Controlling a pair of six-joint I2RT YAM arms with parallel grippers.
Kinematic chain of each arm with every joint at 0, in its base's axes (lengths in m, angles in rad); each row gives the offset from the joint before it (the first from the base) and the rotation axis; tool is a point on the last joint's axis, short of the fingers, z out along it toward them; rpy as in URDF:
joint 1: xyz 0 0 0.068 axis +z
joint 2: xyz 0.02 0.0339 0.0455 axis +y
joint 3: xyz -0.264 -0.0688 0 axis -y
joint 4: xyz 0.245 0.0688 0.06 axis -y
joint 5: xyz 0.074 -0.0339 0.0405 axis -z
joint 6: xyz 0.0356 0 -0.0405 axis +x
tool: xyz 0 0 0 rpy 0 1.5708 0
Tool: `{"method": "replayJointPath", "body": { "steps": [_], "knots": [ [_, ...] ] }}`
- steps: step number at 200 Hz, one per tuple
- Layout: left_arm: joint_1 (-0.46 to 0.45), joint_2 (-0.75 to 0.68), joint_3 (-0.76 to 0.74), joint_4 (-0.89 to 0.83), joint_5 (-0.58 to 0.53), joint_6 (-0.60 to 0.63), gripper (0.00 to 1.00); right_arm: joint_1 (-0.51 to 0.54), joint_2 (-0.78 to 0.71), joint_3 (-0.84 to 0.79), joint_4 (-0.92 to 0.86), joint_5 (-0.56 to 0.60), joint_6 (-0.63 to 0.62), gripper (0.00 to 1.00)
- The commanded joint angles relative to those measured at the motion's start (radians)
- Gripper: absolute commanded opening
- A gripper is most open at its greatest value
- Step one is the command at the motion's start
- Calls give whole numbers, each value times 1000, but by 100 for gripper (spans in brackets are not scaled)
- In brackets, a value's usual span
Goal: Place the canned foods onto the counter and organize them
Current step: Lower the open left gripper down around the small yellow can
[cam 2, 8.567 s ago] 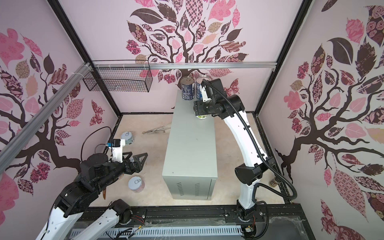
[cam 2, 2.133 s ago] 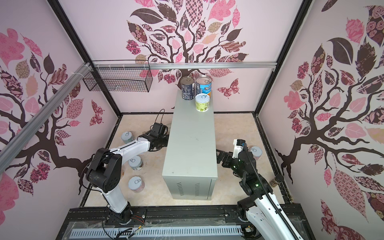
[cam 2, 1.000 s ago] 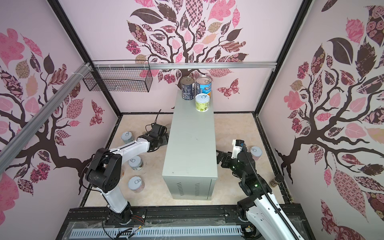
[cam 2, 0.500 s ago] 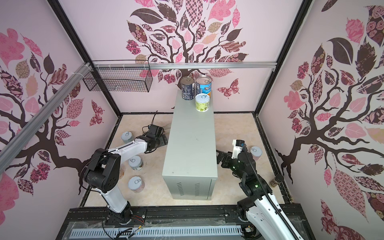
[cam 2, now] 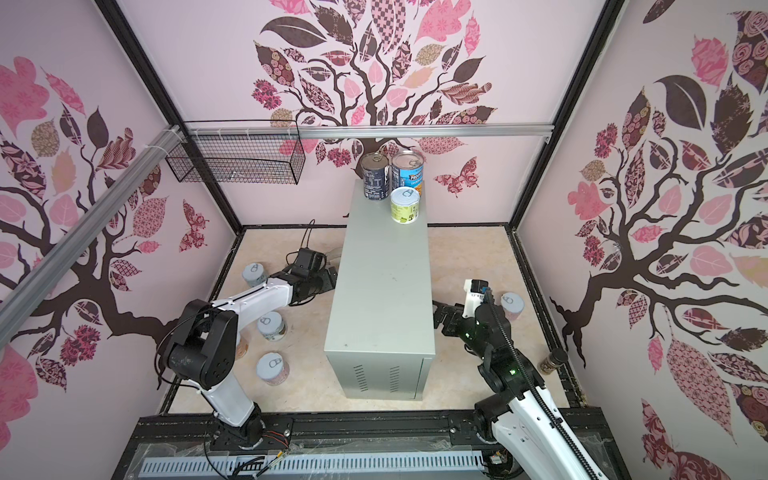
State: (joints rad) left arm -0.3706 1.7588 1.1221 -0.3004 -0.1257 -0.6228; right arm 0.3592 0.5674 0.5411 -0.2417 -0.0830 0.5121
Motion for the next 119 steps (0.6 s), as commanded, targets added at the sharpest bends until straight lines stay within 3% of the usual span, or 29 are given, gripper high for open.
{"method": "replayJointPath", "body": {
  "steps": [1, 69, 119],
  "knots": [
    [3, 23, 15, -5, 19, 4, 97, 10, -6, -4, 13, -5, -14, 100],
    [11, 43, 19, -42, -64, 18, 89, 12, -10, -12, 19, -3, -14, 100],
    [11, 19, 4, -43, -120, 29, 65, 12, -16, -18, 21, -1, -12, 100]
  ]
}}
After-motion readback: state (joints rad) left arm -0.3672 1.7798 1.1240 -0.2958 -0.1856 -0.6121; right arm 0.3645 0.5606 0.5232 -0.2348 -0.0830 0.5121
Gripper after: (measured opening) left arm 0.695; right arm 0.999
